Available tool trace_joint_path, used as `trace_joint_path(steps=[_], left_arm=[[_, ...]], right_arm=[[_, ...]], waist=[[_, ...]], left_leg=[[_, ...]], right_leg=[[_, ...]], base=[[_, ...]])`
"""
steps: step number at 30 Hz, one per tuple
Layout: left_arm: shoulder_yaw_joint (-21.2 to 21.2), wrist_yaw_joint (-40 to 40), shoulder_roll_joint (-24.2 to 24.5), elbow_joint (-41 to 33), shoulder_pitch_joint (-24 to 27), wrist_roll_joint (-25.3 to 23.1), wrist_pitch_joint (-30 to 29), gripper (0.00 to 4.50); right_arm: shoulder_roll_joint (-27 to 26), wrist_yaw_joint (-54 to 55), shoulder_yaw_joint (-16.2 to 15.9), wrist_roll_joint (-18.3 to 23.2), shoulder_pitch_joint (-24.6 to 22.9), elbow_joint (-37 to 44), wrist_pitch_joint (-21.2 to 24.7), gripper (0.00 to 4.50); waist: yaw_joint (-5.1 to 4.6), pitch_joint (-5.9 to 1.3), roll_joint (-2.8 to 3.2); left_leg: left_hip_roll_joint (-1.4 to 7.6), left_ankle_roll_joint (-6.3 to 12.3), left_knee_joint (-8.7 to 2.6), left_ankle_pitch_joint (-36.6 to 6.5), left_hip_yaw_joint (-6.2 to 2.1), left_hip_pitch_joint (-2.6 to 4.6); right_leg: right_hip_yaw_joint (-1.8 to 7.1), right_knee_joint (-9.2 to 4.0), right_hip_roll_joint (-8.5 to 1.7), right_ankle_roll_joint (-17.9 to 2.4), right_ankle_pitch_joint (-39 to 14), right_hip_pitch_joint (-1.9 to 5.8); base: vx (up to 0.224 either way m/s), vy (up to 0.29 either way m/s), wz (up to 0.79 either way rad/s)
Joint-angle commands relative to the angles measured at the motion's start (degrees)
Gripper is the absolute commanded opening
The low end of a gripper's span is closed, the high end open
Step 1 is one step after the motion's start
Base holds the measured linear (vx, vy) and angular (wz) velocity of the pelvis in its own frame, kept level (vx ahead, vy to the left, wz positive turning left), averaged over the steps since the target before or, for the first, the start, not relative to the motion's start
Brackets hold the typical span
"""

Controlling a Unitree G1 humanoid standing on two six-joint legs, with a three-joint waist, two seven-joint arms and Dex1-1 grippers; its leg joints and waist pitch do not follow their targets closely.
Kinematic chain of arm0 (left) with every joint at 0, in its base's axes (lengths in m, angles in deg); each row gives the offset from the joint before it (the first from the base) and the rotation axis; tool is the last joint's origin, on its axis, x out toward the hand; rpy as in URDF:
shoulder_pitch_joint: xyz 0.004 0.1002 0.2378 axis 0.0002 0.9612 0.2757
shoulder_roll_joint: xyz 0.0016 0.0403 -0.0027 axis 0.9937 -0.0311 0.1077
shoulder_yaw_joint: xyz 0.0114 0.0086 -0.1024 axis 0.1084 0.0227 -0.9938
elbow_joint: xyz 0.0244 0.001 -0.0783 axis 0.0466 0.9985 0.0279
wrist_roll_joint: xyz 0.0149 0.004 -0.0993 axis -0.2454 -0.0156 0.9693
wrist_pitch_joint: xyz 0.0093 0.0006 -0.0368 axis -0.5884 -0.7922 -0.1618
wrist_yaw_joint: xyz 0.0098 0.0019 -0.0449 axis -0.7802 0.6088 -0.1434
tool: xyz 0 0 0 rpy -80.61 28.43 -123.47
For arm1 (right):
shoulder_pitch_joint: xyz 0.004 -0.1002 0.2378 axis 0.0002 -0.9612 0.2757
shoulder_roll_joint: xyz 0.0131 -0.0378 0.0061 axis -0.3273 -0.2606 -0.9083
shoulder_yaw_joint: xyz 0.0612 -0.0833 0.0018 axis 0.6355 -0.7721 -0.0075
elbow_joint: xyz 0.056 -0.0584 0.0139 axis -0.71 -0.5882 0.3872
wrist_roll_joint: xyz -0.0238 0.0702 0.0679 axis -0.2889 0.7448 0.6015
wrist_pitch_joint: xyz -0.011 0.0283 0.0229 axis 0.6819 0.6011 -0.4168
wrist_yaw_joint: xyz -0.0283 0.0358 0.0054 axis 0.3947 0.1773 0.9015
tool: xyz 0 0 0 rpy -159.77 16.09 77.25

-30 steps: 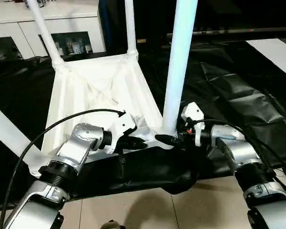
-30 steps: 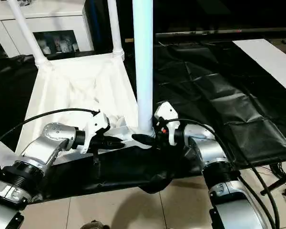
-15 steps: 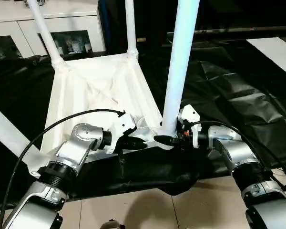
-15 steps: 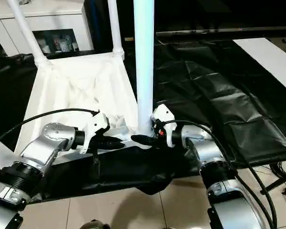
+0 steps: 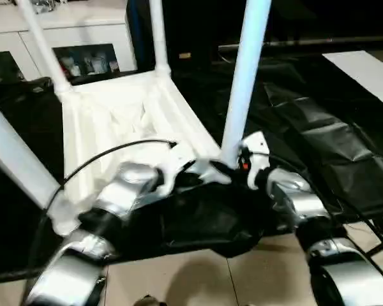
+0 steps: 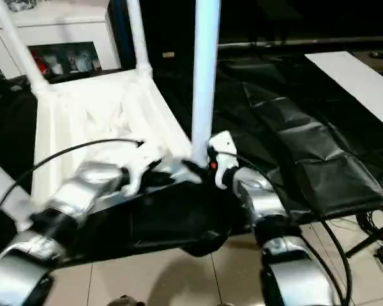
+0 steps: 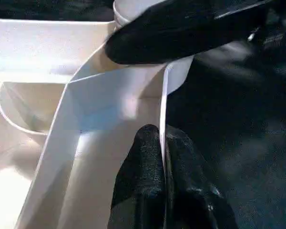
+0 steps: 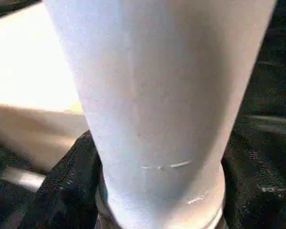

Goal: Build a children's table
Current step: Rotate leg to tighten

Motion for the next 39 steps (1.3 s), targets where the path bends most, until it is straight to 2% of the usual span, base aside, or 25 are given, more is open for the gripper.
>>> trace_joint_path(steps=[1,2,3,4,5,7,8,10,12,13,14,15,17,18,21,23,24,25,27,28,29,30,32,33,39], left_arm=[[-5.6,-11.5,-2.3,3.9,-2.6,1.4,0.8,0.00],[-5.9,-16.2,-4.3,7.2,-4.7,0.3,1.6,0.00],[-6.0,-17.4,-4.9,8.2,-5.3,0.0,1.8,0.00],[-6.0,-18.0,-5.2,8.7,-5.6,-0.1,2.0,0.00],[-5.7,-18.1,-5.3,9.2,-6.0,-0.5,2.4,0.00],[-5.5,-18.1,-5.4,9.6,-6.2,-0.8,2.8,0.00],[-5.1,-16.9,-5.4,10.1,-6.4,-0.9,3.9,0.00],[-4.5,-15.0,-4.9,9.7,-5.9,-0.9,4.3,0.00],[-4.1,-13.5,-4.5,9.7,-5.7,-0.9,5.4,0.00],[-4.0,-12.9,-4.5,9.9,-5.7,-0.9,6.1,0.00],[-3.8,-11.5,-3.9,9.6,-5.4,-0.8,6.6,0.00],[-3.7,-11.0,-3.8,9.4,-5.3,-0.8,6.8,0.00],[-3.2,-7.4,-2.3,7.5,-3.9,-0.5,7.9,0.00],[-3.0,-5.9,-1.7,6.6,-3.3,-0.4,8.3,0.00],[-2.4,0.2,0.5,3.2,-1.3,0.8,9.7,0.00],[-2.0,5.3,2.2,0.5,0.3,2.1,10.3,0.00],[-2.0,5.3,2.2,0.5,0.3,2.1,10.3,0.00],[-1.6,9.5,3.4,-2.0,1.5,3.6,9.4,0.00],[-0.8,13.2,4.6,-4.3,2.5,4.7,8.5,0.00],[-0.1,16.8,6.0,-6.7,3.6,5.7,7.2,0.00],[-0.1,16.8,6.0,-6.7,3.6,5.7,7.2,0.00],[0.3,20.5,7.2,-9.6,4.7,7.4,5.0,0.00],[0.4,22.1,7.8,-11.5,5.4,8.1,3.5,0.00],[0.4,22.3,7.9,-11.9,5.5,8.2,3.3,0.00],[-0.3,22.4,8.1,-12.3,6.0,7.2,3.5,0.00]], right_arm=[[-3.0,7.5,0.5,-0.4,0.6,-4.4,2.6,2.72],[-4.9,12.2,0.7,-1.5,2.6,-6.9,2.4,2.72],[-5.5,12.2,0.5,-1.9,3.2,-7.3,2.0,2.72],[-5.8,12.1,0.3,-2.0,3.5,-7.5,1.8,2.72],[-6.1,11.8,0.4,-2.0,3.8,-7.5,1.5,2.72],[-6.2,11.7,0.5,-2.0,4.0,-7.6,1.3,2.72],[-6.4,11.1,1.9,-0.7,4.5,-7.8,0.4,2.72],[-6.1,10.4,3.2,0.6,4.7,-7.5,-0.5,3.42],[-5.6,9.6,3.4,0.6,4.9,-7.4,-1.5,3.48],[-5.5,9.1,3.4,0.4,5.0,-7.5,-2.0,3.48],[-4.6,8.0,3.2,0.0,5.1,-7.1,-2.6,3.77],[-4.3,7.5,3.1,-0.1,5.1,-6.9,-2.7,3.85],[-2.3,2.3,2.4,0.0,4.4,-4.7,-2.8,3.91],[-1.4,-0.4,2.1,0.2,4.1,-3.7,-2.7,4.04],[2.3,-9.1,-0.1,-0.1,2.4,0.1,-2.7,4.29],[5.5,-17.0,-2.2,-0.2,1.0,3.2,-2.4,4.44],[5.5,-17.0,-2.2,-0.2,1.0,3.2,-2.4,4.44],[7.8,-22.8,-4.3,-0.3,-0.4,5.7,-0.9,4.44],[9.6,-26.5,-5.9,-0.6,-1.3,7.2,-0.3,4.44],[10.8,-29.1,-6.4,-0.6,-1.7,7.9,-0.4,4.44],[10.8,-29.1,-6.4,-0.6,-1.7,7.9,-0.4,4.44],[10.9,-29.7,-5.8,-0.1,-1.7,8.0,-1.1,4.44],[10.9,-30.6,-5.5,0.2,-1.5,8.1,-0.9,4.44],[10.8,-31.1,-5.6,0.2,-1.5,8.1,-0.8,4.44],[10.8,-34.5,-8.4,-0.6,-2.1,8.9,-0.3,4.44]], waist=[[-0.19,-4.26,-1.33],[-0.18,-4.34,-1.17],[-0.28,-4.35,-1.25],[-0.20,-4.41,-1.25],[0.06,-4.43,-1.56],[0.18,-4.64,-1.52],[0.17,-4.58,-1.74],[0.32,-4.47,-1.69],[0.25,-4.47,-1.56],[-0.23,-4.26,-1.67],[-0.52,-4.28,-1.69],[-0.58,-4.32,-1.68],[-0.79,-4.30,-1.70],[-0.76,-4.24,-1.76],[-0.49,-4.45,-1.74],[-0.30,-4.40,-1.69],[-0.16,-4.35,-1.76],[-0.05,-4.25,-1.51],[0.27,-4.24,-1.49],[0.40,-4.29,-1.44],[0.44,-4.36,-1.40],[0.49,-4.23,-1.37],[0.56,-4.04,-1.16],[0.66,-4.05,-1.26],[0.79,-4.16,-1.48]], left_leg=[[0.96,2.60,-3.80,-10.2,-0.15,0.63],[0.95,2.26,-3.87,-9.7,-0.34,0.58],[0.77,2.18,-3.75,-9.8,-0.18,0.71],[0.79,2.07,-3.77,-9.8,-0.27,0.70],[0.87,3.19,-3.69,-9.6,-0.18,0.57],[0.84,4.04,-3.61,-8.4,-0.20,0.40],[0.82,4.81,-3.57,-7.8,-0.15,0.30],[0.88,5.11,-3.57,-8.6,-0.12,0.39],[0.91,5.20,-3.62,-9.1,-0.19,0.27],[0.85,4.98,-3.87,-9.9,-0.37,-0.14],[0.89,4.53,-3.88,-10.4,-0.39,-0.05],[0.91,4.39,-3.85,-10.5,-0.42,0.06],[0.90,4.74,-3.74,-10.1,-0.28,0.07],[0.89,5.22,-3.69,-10.0,-0.27,-0.07],[1.08,6.48,-3.49,-8.6,-0.25,-0.05],[1.22,7.08,-3.40,-8.2,-0.14,0.02],[1.30,7.13,-3.38,-8.6,-0.06,0.00],[1.30,6.75,-3.47,-9.5,-0.06,0.22],[1.67,6.30,-3.53,-10.4,-0.16,0.30],[1.70,5.96,-3.57,-10.7,-0.16,0.37],[1.69,5.82,-3.52,-10.4,-0.15,0.40],[1.72,5.71,-3.58,-10.8,-0.01,0.62],[1.84,4.75,-3.79,-12.5,-0.03,0.68],[1.86,4.33,-3.84,-12.8,-0.09,0.74],[1.64,4.26,-3.82,-11.3,-0.13,0.43]], right_leg=[[2.74,-4.62,-3.34,-9.9,-18.0,3.38],[2.65,-4.34,-3.26,-10.1,-17.3,3.41],[2.63,-4.53,-3.15,-10.2,-17.2,3.16],[2.59,-4.43,-3.20,-10.2,-17.0,3.39],[2.68,-4.32,-3.32,-10.5,-15.3,3.49],[2.68,-4.00,-3.32,-10.8,-13.3,3.67],[2.65,-4.01,-3.29,-11.1,-12.4,3.63],[2.59,-4.18,-3.51,-11.0,-14.2,3.62],[2.56,-4.21,-3.47,-10.7,-15.0,3.60],[2.32,-4.32,-3.42,-9.9,-16.4,3.87],[2.24,-4.55,-3.41,-9.3,-17.9,3.82],[2.28,-4.59,-3.49,-9.3,-18.2,3.76],[2.43,-4.49,-3.40,-10.0,-17.1,3.66],[2.43,-4.47,-3.47,-10.2,-16.9,3.85],[2.41,-4.09,-3.41,-11.1,-14.2,3.94],[2.46,-3.93,-3.29,-11.6,-13.2,3.70],[2.46,-3.93,-3.26,-11.9,-13.5,3.69],[2.42,-4.02,-3.21,-12.0,-14.9,3.52],[2.57,-3.95,-3.36,-11.7,-15.6,3.46],[2.59,-3.93,-3.40,-11.9,-15.8,3.37],[2.63,-3.83,-3.38,-12.1,-15.5,3.30],[2.70,-4.03,-3.26,-12.3,-15.8,2.99],[2.71,-4.14,-3.25,-12.5,-17.2,2.88],[2.75,-4.11,-3.30,-12.3,-17.6,2.93],[2.79,-3.94,-3.35,-11.4,-16.7,3.18]], base=[[0.000,0.000,0.00],[0.000,0.000,0.00],[0.000,0.000,0.00],[0.000,0.000,0.00],[0.000,0.000,0.00],[0.000,0.000,0.00],[0.000,0.000,0.00],[0.000,0.000,0.00],[0.000,0.000,0.00],[0.000,0.000,0.00],[0.000,0.000,0.00],[0.000,0.000,0.00],[0.000,0.000,0.00],[0.000,0.000,0.00],[0.000,0.000,0.00],[0.000,0.000,0.00],[0.000,0.000,0.00],[0.000,0.000,0.00],[0.000,0.000,0.00],[0.000,0.000,0.00],[0.000,0.000,0.00],[0.000,0.000,0.00],[0.000,0.000,0.00],[0.000,0.000,0.00],[0.000,0.000,0.00]])
